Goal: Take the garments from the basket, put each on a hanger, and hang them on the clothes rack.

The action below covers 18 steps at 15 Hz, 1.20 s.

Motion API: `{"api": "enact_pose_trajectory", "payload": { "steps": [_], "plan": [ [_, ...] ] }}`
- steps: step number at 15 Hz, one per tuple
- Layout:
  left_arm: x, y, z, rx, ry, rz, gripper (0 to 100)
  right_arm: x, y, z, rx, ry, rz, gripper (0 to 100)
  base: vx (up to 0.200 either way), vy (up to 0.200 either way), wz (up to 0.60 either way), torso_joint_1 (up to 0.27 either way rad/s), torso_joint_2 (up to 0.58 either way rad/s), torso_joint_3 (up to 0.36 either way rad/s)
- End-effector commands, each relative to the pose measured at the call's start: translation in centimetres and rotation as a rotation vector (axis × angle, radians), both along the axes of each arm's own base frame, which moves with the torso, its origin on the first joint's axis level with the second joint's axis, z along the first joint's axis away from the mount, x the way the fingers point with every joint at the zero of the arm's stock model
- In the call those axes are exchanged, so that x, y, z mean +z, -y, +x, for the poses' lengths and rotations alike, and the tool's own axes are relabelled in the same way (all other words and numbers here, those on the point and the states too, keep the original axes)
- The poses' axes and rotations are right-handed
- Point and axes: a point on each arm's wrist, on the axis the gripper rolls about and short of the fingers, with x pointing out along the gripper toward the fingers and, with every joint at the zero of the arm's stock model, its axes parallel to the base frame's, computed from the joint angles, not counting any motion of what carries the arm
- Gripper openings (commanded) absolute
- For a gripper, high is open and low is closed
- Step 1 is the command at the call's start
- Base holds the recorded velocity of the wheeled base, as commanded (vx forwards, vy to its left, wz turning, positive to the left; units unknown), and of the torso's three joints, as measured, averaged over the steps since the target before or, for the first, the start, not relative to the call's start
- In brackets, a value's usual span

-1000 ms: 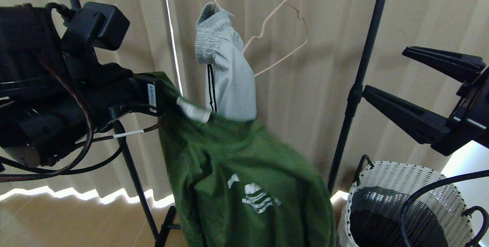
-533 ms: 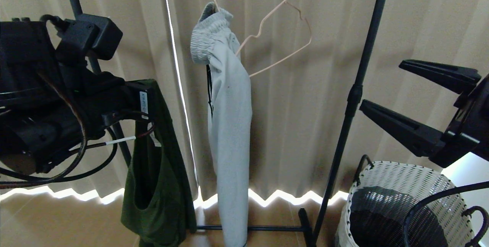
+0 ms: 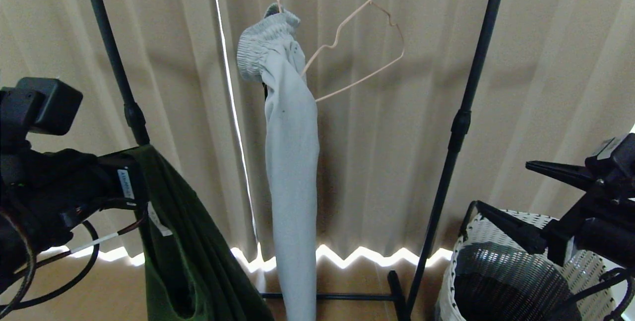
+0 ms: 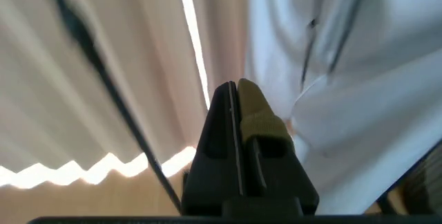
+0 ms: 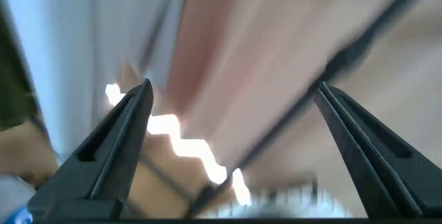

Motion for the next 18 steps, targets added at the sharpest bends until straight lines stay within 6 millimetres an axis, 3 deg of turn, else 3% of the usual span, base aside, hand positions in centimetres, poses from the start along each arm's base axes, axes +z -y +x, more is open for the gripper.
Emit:
{"api": "enact_pose_trajectory", "payload": {
  "steps": [1,4,7,12,18],
  "plan": [
    [-0.6,-1.4,-1.2,0.045,0.006,-0.012,0,-1.6,1.0,0.1,-0.081,-0.042,-0.013,100,0.0,0.0,0.0,0.0,0.0,0.0],
    [-0.9,-1.8,-1.5,-0.016,0.015,-0.048,0,-2.1,1.8,1.0,-0.141,-0.01,0.005,100,0.0,0.0,0.0,0.0,0.0,0.0],
    [-2.8,-2.1,-3.2,-0.144,0.043,-0.068,0,-1.9,2.0,1.5,-0.152,0.071,0.038,100,0.0,0.0,0.0,0.0,0.0,0.0],
    [-2.6,-3.3,-3.1,-0.099,0.069,-0.041,0,-1.7,2.1,2.4,-0.165,0.121,0.052,100,0.0,0.0,0.0,0.0,0.0,0.0],
    [-3.0,-3.4,-2.8,-0.092,0.045,-0.034,0,1.0,2.5,1.3,-0.181,0.241,0.08,100,0.0,0.0,0.0,0.0,0.0,0.0]
  ]
}}
